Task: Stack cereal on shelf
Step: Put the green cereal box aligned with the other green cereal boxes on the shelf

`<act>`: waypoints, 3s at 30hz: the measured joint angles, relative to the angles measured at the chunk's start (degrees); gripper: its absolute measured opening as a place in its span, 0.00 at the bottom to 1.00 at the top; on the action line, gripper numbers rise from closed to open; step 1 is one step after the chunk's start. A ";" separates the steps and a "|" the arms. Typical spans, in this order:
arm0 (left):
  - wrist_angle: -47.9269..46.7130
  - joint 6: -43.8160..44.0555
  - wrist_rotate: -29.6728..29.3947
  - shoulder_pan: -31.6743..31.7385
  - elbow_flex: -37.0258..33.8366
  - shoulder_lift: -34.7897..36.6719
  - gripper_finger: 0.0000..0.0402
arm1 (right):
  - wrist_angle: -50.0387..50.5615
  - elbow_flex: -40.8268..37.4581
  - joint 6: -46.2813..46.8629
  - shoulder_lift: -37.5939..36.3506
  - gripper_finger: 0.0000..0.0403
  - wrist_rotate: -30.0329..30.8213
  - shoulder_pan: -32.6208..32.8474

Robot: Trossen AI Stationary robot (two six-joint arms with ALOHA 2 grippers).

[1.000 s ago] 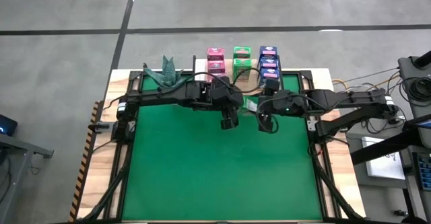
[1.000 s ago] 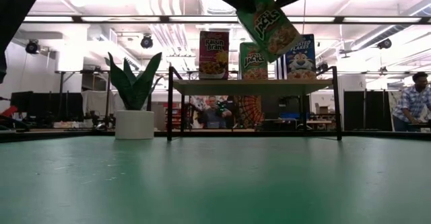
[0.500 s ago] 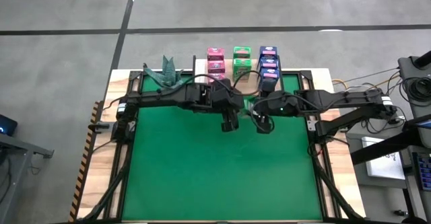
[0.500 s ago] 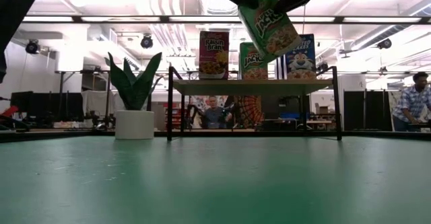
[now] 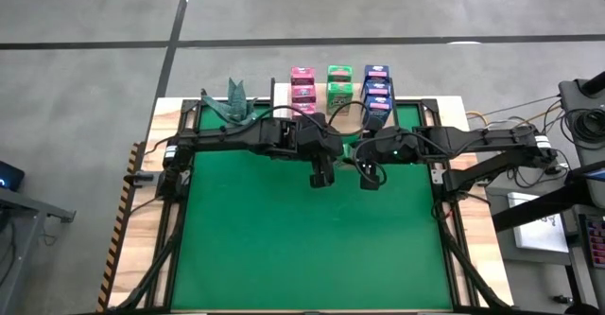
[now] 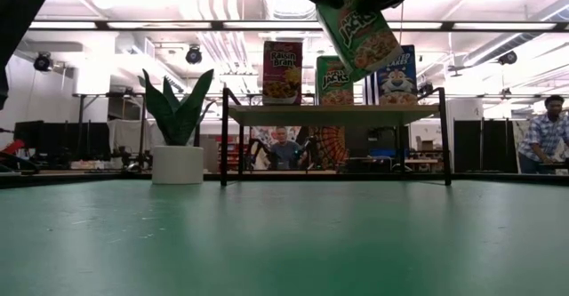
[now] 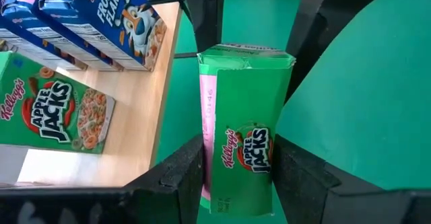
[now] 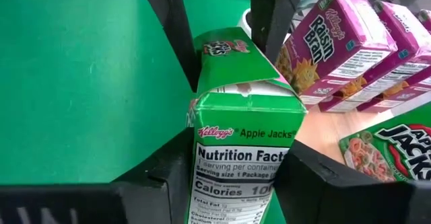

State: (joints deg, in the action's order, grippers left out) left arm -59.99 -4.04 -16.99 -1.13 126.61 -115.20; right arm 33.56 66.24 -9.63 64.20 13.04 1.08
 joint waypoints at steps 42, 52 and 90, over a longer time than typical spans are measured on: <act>58.22 -2.90 -0.57 -12.22 -52.57 25.83 0.47 | -48.02 -39.98 -3.41 -22.35 0.37 -10.56 0.02; 88.65 -3.39 -7.52 -12.61 -71.50 25.81 0.47 | -48.74 -39.87 -3.53 -21.34 0.37 -11.64 0.02; 120.73 -1.89 -4.73 -8.05 -82.08 13.03 0.72 | -60.08 -37.79 -6.16 -10.29 0.37 -14.89 0.00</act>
State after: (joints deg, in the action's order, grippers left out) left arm 60.74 -5.93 -21.73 -9.18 44.53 -102.17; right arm -26.52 28.45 -15.79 53.92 -1.86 1.08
